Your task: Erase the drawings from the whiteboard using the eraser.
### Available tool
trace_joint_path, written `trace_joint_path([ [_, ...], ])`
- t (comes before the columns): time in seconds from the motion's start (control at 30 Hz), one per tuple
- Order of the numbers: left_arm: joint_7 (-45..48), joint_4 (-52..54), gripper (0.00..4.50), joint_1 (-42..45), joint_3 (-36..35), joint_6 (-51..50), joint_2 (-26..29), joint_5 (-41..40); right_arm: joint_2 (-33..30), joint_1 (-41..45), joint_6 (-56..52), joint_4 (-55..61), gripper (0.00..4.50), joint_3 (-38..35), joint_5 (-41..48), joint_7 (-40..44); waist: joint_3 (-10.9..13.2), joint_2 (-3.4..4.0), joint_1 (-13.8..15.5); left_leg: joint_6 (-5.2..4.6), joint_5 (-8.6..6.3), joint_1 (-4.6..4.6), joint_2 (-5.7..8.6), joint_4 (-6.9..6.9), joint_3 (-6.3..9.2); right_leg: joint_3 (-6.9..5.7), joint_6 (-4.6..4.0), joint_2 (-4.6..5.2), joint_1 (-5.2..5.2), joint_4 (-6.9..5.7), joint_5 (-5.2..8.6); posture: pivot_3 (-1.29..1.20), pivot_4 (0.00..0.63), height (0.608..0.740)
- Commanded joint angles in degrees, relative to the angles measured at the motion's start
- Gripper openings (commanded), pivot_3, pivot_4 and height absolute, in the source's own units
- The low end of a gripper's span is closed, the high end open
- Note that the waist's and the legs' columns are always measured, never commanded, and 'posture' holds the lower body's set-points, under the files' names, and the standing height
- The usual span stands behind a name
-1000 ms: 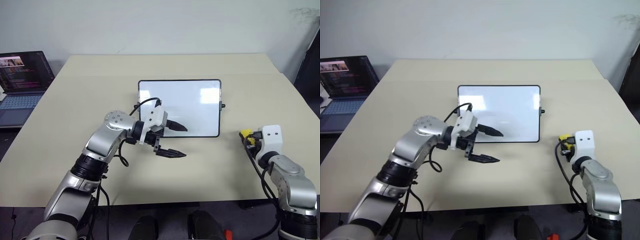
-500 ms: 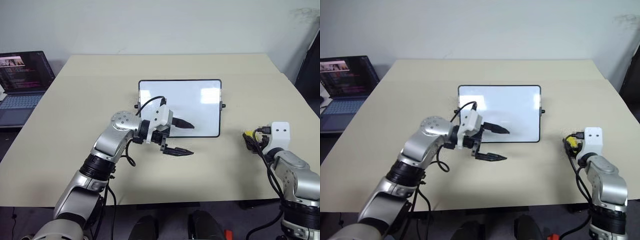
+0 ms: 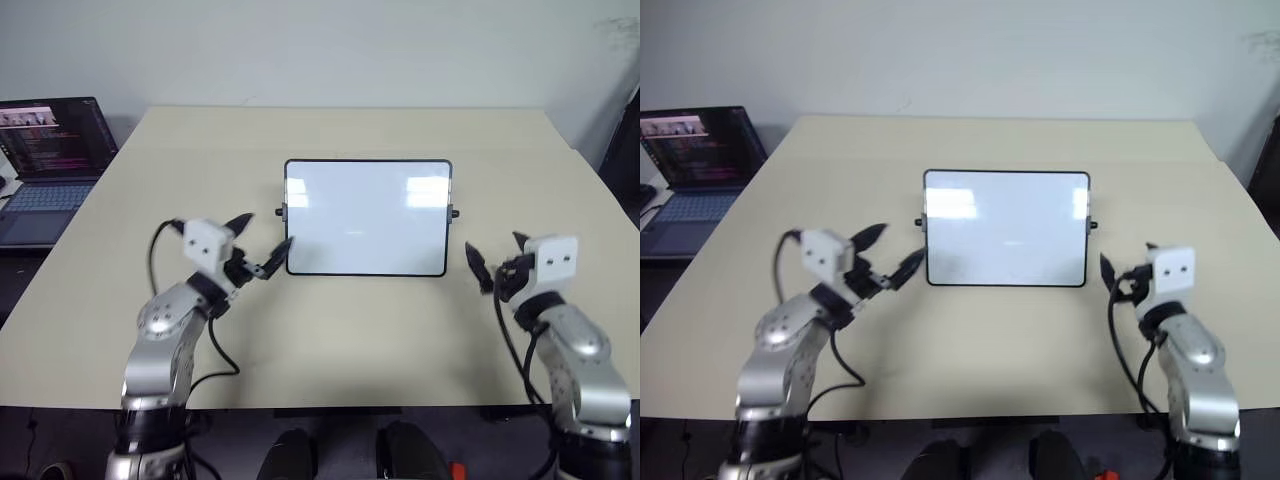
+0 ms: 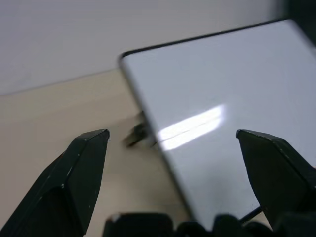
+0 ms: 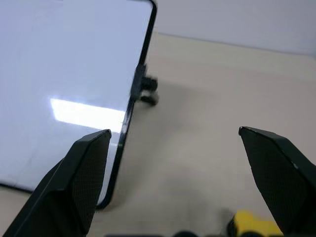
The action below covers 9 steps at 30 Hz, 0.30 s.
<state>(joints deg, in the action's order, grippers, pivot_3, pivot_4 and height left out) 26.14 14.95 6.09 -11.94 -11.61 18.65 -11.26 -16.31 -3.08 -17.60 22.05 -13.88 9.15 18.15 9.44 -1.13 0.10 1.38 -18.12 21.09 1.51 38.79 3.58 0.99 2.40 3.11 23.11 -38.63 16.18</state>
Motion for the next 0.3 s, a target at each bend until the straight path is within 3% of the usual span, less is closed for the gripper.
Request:
trace_joint_path([
  [0.03,-7.70,4.86,4.50,-2.63,-0.98,1.19,-2.48,3.40,1.03,-6.35,6.13,2.17,4.48,-1.17,2.59,2.50,0.00,-0.01,0.40,-0.01,-0.01,-0.01,0.01,0.02,0.02,-0.03,0.02,0.00,-0.04,0.01,-0.01,0.00,0.150,0.740],
  [0.3,-11.22,6.73,4.50,-14.43,-0.17,-0.10,-5.97,3.14,3.26,-14.72,12.70,-1.39,4.48,1.66,2.83,4.40,-0.03,0.09,-0.65,-0.06,-0.03,-0.56,-0.08,-0.03,0.03,-0.04,0.02,-0.08,-0.59,-0.03,0.00,0.00,0.150,0.740],
])
